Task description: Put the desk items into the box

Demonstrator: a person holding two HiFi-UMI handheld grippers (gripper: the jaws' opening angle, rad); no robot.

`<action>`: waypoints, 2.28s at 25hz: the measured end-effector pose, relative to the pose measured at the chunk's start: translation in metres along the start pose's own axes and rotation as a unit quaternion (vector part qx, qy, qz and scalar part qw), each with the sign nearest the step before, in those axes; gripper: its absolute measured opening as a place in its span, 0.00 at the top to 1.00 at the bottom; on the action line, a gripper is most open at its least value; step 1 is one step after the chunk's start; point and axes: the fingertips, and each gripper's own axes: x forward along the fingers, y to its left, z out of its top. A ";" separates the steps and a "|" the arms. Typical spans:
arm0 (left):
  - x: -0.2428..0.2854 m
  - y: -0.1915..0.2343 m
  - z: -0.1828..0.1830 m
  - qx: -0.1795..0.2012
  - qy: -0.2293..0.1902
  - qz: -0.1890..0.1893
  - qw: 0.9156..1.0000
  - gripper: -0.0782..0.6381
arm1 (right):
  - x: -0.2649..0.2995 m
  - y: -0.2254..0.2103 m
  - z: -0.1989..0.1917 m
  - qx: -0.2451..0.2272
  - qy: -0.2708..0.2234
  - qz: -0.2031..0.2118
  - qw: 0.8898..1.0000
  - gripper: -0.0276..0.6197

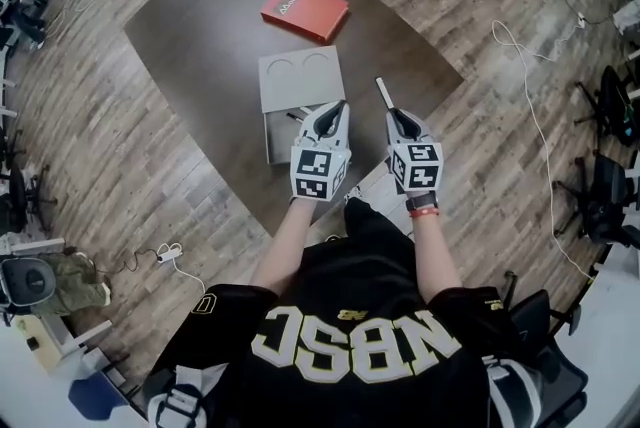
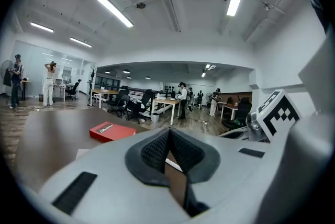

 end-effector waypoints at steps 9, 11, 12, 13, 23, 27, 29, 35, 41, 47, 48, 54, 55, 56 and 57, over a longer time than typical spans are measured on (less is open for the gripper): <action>0.038 0.020 -0.025 -0.016 0.036 0.007 0.999 0.87 | 0.058 -0.026 -0.033 -0.010 0.072 0.010 0.997 0.81; 0.046 0.022 -0.030 -0.020 0.041 0.006 0.999 0.87 | 0.070 -0.033 -0.040 -0.015 0.085 0.010 0.996 0.81; 0.049 0.023 -0.032 -0.022 0.044 0.006 0.999 0.87 | 0.076 -0.035 -0.043 -0.020 0.091 0.010 0.996 0.81; 0.051 0.025 -0.035 -0.024 0.047 0.006 0.999 0.87 | 0.082 -0.036 -0.047 -0.028 0.098 0.011 0.995 0.80; 0.071 0.028 -0.057 -0.033 0.077 0.004 0.996 0.87 | 0.130 -0.055 -0.087 -0.053 0.160 0.017 0.986 0.79; 0.079 0.030 -0.065 -0.038 0.087 0.005 0.995 0.87 | 0.144 -0.064 -0.098 -0.050 0.177 0.019 0.983 0.79; 0.081 0.032 -0.068 -0.040 0.090 0.007 0.995 0.87 | 0.150 -0.066 -0.103 -0.051 0.184 0.020 0.981 0.79; 0.084 0.041 -0.073 -0.046 0.098 0.018 0.994 0.87 | 0.162 -0.069 -0.114 -0.055 0.201 0.022 0.978 0.79; 0.083 0.048 -0.075 -0.049 0.099 0.030 0.993 0.87 | 0.168 -0.073 -0.121 -0.056 0.211 0.020 0.976 0.82; 0.080 0.052 -0.074 -0.050 0.102 0.038 0.993 0.87 | 0.170 -0.075 -0.118 -0.053 0.210 0.017 0.976 0.84; 0.080 0.053 -0.074 -0.049 0.100 0.039 0.993 0.87 | 0.169 -0.075 -0.116 -0.055 0.208 0.017 0.976 0.84; 0.074 0.058 -0.071 -0.052 0.096 0.046 0.993 0.87 | 0.155 -0.069 -0.097 -0.055 0.191 0.023 0.980 0.84; 0.073 0.059 -0.070 -0.051 0.095 0.047 0.993 0.87 | 0.152 -0.067 -0.095 -0.054 0.188 0.025 0.980 0.84; 0.071 0.060 -0.070 -0.051 0.094 0.049 0.993 0.87 | 0.149 -0.064 -0.092 -0.053 0.185 0.028 0.981 0.84; 0.069 0.060 -0.069 -0.051 0.093 0.050 0.993 0.87 | 0.145 -0.061 -0.090 -0.052 0.183 0.032 0.981 0.84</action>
